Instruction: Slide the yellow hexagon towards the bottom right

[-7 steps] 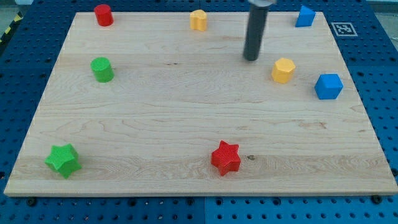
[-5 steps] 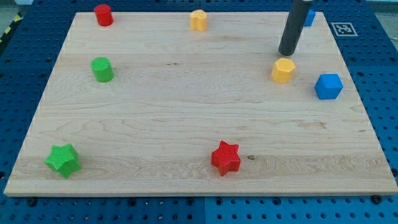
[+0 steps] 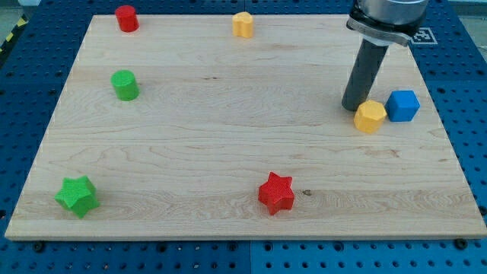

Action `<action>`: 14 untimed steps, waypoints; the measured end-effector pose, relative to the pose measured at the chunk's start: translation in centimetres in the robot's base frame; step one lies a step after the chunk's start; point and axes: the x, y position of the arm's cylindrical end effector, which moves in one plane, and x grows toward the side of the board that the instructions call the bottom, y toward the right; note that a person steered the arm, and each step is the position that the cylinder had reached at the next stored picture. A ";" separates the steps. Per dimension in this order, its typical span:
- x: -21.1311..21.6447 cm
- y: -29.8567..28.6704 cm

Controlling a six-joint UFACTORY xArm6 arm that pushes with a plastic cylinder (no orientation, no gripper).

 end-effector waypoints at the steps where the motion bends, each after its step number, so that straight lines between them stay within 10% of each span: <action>1: 0.5 1.3; 8: 11.0 5.2; 14: 7.6 -1.5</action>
